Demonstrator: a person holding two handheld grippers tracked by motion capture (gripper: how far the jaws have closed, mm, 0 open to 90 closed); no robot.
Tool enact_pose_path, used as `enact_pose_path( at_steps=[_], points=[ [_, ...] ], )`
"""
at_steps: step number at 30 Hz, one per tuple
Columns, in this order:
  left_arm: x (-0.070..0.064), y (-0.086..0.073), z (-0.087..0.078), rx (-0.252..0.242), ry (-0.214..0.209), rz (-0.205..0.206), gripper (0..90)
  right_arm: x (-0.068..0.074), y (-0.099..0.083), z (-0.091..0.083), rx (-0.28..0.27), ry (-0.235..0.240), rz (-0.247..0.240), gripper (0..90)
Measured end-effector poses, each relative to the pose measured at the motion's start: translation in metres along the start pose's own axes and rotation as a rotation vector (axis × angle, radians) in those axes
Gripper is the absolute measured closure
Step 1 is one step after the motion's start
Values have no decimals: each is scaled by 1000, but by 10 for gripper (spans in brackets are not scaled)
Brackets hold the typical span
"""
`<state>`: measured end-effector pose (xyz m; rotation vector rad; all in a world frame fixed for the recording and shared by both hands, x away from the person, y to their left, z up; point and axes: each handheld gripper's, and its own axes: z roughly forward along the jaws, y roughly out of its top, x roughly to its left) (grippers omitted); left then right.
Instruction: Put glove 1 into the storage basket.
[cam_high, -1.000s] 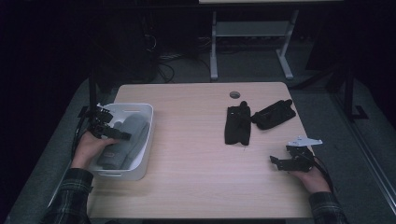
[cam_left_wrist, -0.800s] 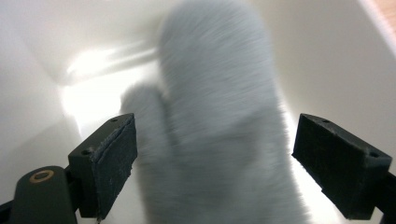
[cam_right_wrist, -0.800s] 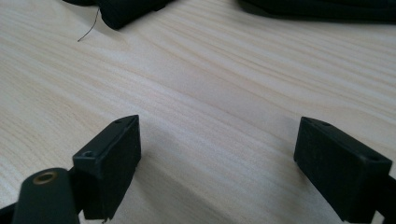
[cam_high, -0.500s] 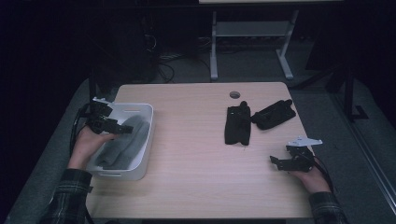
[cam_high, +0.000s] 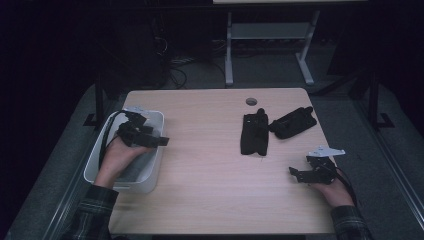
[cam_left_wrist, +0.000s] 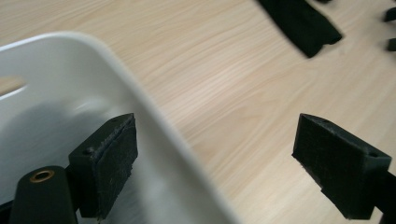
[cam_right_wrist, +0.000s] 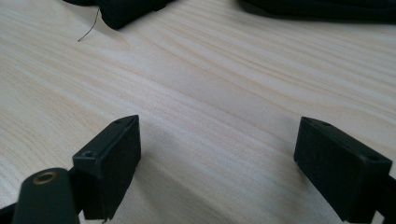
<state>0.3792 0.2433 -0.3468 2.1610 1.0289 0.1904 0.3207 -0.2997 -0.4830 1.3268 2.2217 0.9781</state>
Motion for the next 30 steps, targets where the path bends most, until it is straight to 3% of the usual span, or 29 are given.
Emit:
enact_pose_path(
  at_steps=[6, 14, 18, 21, 30],
  points=[
    [-36, 3, 27, -11, -55, 46, 132, 0, 0, 0, 0, 1, 1, 144],
    [-69, -7, 64, -13, -93, 111, 133, 0, 0, 0, 1, 2, -1, 144],
    [-78, -18, 79, -1, -119, 123, 133, 0, 0, 0, 1, 2, -2, 144],
    [-82, -28, 91, 37, -117, 145, 133, 0, 0, 0, 1, 1, -4, 143],
    [-91, -50, 115, 102, -72, 210, 133, 1, 0, 0, 4, 4, -9, 135]
  ],
)
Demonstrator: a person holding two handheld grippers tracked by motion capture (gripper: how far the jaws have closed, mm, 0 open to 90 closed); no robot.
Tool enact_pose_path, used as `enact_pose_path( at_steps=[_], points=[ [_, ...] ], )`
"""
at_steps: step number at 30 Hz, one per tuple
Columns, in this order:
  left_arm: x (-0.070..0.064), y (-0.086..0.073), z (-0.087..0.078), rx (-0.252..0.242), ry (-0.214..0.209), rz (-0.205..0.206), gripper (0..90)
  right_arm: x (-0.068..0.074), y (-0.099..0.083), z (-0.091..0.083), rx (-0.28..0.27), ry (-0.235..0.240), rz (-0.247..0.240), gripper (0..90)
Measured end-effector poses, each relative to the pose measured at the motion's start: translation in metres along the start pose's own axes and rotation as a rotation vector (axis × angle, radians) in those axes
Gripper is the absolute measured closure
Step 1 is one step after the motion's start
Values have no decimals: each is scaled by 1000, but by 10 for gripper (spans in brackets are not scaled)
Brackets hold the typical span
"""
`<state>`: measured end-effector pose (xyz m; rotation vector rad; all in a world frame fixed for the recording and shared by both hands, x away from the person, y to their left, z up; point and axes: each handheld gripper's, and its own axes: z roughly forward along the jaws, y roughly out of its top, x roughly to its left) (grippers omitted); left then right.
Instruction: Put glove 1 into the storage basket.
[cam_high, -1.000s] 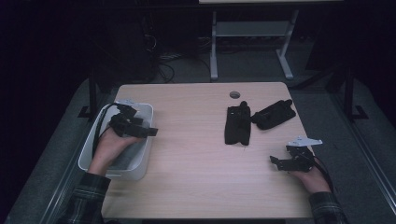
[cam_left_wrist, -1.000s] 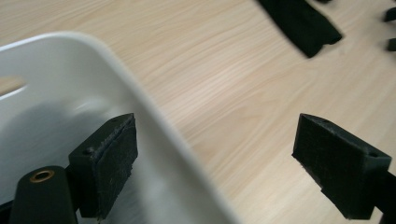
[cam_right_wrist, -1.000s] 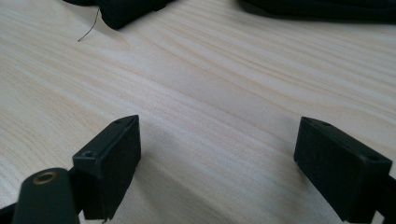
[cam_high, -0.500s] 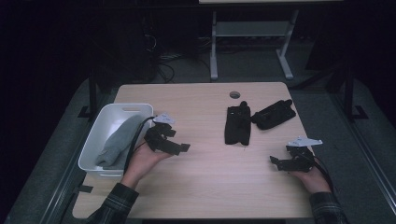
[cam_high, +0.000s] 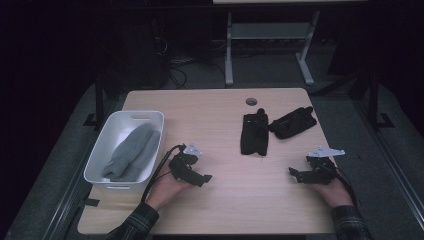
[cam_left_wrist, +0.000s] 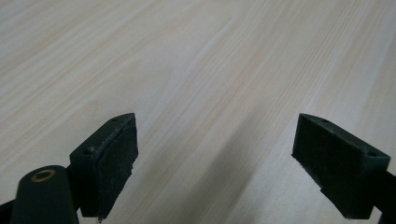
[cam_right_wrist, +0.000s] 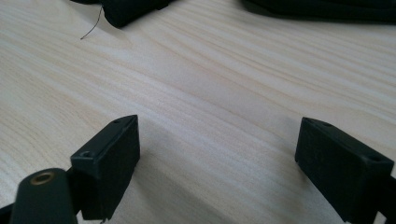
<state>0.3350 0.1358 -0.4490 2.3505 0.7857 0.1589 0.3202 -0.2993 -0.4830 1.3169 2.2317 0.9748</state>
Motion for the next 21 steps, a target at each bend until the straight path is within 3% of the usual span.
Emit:
enact_pose_path(
  at_steps=[6, 8, 10, 11, 15, 16, 17, 21],
  points=[
    [2, -11, 9, 12, 6, 15, 133, 0, 1, 0, 3, -2, 3, 135],
    [3, -14, 9, -5, 10, 25, 129, 1, 2, 0, 17, -4, 4, 146],
    [3, -17, 9, -10, 26, 52, 126, 2, 3, -1, 30, -1, 3, 162],
    [2, -19, 9, -14, 47, 84, 125, 3, 4, -1, 35, -1, 1, 183],
    [5, -29, 9, -92, 32, 99, 123, 8, 8, -2, 33, 18, -17, 243],
    [6, -32, 10, -127, 29, 102, 123, 10, 10, -2, 27, 24, -21, 270],
    [5, -33, 10, -130, 31, 96, 125, 12, 12, -3, 21, 33, -24, 302],
    [5, -33, 10, -137, 32, 88, 125, 19, 25, -5, 20, 78, -43, 629]
  ],
)
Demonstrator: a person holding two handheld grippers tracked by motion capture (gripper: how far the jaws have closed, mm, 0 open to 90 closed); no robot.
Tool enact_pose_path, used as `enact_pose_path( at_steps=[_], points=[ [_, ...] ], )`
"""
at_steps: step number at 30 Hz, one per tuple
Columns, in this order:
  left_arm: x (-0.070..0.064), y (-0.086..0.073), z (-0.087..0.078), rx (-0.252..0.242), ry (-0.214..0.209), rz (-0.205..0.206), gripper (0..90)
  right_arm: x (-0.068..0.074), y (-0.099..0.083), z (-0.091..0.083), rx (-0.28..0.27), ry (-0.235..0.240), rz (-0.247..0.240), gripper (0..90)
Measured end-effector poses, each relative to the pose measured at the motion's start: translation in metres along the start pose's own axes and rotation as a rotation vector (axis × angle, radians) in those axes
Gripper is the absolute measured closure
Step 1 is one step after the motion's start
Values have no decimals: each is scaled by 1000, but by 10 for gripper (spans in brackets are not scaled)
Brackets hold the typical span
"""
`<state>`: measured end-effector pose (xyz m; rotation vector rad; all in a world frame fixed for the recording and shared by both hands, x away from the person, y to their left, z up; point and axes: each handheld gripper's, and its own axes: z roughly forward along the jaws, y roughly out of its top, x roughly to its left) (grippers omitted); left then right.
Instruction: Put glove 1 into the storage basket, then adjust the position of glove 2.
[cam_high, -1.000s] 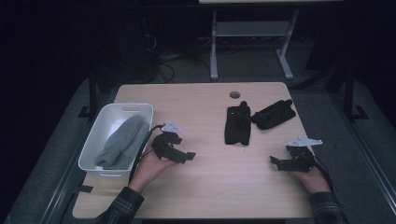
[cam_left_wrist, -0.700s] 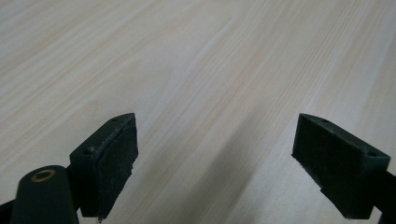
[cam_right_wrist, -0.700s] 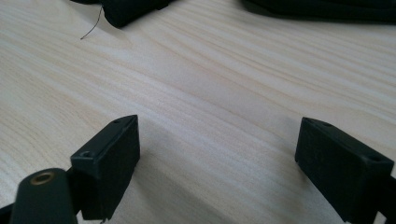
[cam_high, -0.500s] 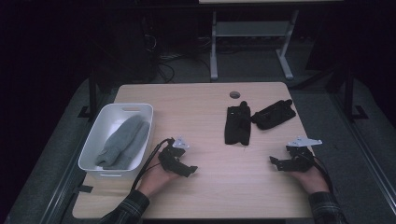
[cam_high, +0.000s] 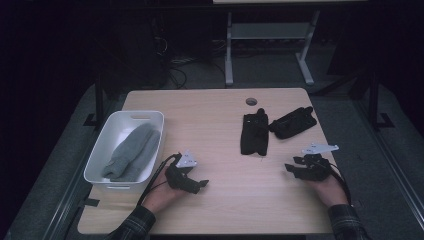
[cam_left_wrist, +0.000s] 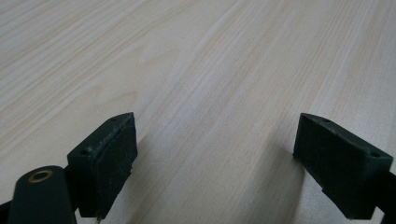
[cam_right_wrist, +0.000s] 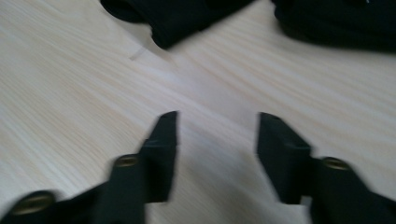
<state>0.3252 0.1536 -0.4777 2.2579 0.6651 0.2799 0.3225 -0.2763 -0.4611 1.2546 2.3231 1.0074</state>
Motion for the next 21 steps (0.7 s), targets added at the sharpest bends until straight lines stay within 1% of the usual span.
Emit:
enact_pose_path(
  at_steps=[1, 2, 4, 5, 8, 10, 13, 14, 16, 18, 21],
  points=[
    [0, 0, 0, 2, 1, 6, 125, 1, 4, 0, -2, 14, 2, 706],
    [0, 0, 0, 2, 1, 6, 125, 2, 8, 1, 0, 28, 9, 765],
    [0, 0, 0, 1, 1, 5, 125, 4, 14, 4, 1, 48, 3, 864],
    [0, 0, 0, 1, 1, 5, 125, 5, 17, 6, 2, 49, 1, 897],
    [0, 0, 0, 1, 1, 3, 124, 9, 27, 10, -17, 70, -2, 900],
    [0, 0, 0, 1, 1, 3, 124, 11, 33, 13, -29, 76, -15, 900],
    [0, 0, 0, 0, -1, -1, 124, 13, 43, 17, -54, 95, -21, 900],
    [0, 0, 0, 1, -1, -1, 124, 13, 46, 19, -56, 103, -25, 900],
    [0, 0, 0, 0, -1, -2, 124, 14, 52, 24, -60, 101, -36, 900],
    [0, 0, 0, -2, 0, -2, 124, 16, 58, 29, -65, 108, -39, 900],
    [0, 0, 0, -1, 0, -2, 124, 18, 66, 38, -61, 114, -49, 900]
  ],
)
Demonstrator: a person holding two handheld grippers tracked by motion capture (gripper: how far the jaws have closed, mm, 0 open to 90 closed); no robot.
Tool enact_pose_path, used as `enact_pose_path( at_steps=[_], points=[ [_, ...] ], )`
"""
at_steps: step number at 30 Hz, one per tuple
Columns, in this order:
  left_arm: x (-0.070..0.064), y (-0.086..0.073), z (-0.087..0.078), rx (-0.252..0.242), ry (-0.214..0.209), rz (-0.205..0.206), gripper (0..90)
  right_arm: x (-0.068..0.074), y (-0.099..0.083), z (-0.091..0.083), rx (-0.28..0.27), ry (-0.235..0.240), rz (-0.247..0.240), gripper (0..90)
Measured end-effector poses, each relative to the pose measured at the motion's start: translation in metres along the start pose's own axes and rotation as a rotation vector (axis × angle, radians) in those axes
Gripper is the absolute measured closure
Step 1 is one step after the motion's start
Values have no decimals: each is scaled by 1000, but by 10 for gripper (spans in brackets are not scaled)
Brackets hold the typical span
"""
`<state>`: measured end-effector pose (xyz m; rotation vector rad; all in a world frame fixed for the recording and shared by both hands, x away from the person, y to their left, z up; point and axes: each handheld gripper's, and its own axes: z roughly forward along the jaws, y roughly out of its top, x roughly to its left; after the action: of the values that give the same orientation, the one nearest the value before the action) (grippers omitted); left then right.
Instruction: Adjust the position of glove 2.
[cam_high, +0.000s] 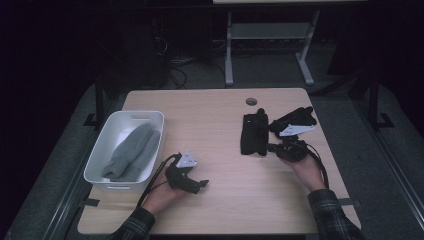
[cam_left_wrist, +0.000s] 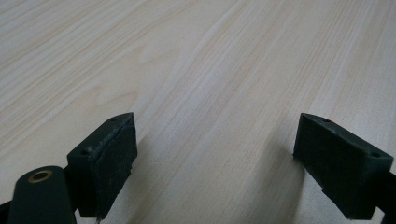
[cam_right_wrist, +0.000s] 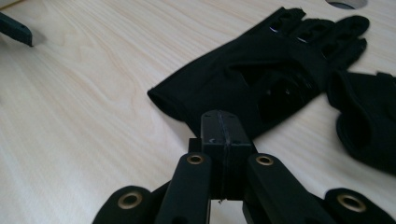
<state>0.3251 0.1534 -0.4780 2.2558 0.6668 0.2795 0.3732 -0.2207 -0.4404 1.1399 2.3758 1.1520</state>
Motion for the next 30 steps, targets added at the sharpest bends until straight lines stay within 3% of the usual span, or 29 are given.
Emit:
enact_pose_path(
  at_steps=[10, 14, 15, 30],
  points=[
    [0, 0, 0, 0, -1, -1, 124, -1, 8, 34, 37, -9, -28, 900],
    [0, 0, 0, 0, -1, 0, 124, 0, 3, 49, 99, -21, -57, 900],
    [0, 0, 0, 0, -1, 0, 124, 0, 3, 49, 89, -6, -36, 900],
    [0, 0, 0, -1, -1, 1, 124, 27, -5, 40, 135, 103, -109, 900]
  ],
)
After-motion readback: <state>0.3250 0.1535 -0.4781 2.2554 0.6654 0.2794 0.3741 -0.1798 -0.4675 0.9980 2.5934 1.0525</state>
